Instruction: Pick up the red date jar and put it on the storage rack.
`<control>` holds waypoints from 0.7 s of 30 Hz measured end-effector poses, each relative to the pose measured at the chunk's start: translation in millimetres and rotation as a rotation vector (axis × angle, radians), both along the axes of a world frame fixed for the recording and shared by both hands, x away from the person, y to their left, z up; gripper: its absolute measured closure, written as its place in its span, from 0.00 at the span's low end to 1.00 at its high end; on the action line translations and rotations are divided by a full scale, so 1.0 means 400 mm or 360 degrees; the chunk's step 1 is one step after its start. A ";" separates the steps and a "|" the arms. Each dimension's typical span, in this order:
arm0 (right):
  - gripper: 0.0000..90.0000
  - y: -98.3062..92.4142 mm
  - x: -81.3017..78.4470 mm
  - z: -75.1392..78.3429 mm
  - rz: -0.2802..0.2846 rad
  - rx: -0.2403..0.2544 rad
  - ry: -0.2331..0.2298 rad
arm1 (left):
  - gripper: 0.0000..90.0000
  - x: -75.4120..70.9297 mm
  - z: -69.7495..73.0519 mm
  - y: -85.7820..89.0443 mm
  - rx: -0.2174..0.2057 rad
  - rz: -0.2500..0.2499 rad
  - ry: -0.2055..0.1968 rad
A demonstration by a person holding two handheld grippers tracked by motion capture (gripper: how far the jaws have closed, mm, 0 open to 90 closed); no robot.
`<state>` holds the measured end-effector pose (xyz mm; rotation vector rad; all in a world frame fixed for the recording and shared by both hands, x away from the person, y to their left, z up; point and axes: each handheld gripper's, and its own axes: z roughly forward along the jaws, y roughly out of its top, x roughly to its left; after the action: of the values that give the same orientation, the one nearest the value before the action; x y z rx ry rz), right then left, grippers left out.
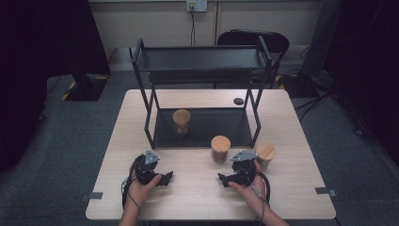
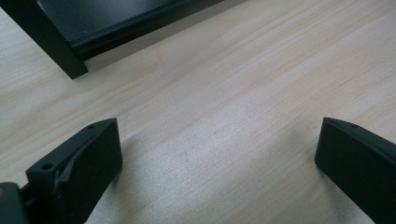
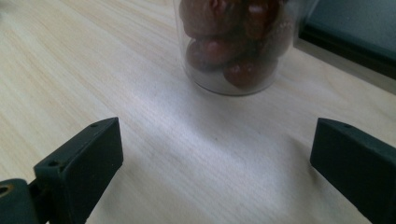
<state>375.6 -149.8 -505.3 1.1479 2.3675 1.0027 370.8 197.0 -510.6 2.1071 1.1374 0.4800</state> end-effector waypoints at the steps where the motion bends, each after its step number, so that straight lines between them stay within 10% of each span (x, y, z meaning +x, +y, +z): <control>1: 0.02 0.002 0.002 0.002 -0.0004 0.0006 -0.0003 | 0.00 0.000 0.000 0.000 0.0000 0.0000 0.0000; 21: 0.03 0.026 0.056 0.024 -0.0050 0.0042 -0.0082 | 0.00 -0.001 0.000 0.000 0.0003 0.0006 0.0001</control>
<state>397.9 -139.5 -495.5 1.1514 2.2955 1.0436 370.3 196.8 -510.5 2.1069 1.1421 0.4824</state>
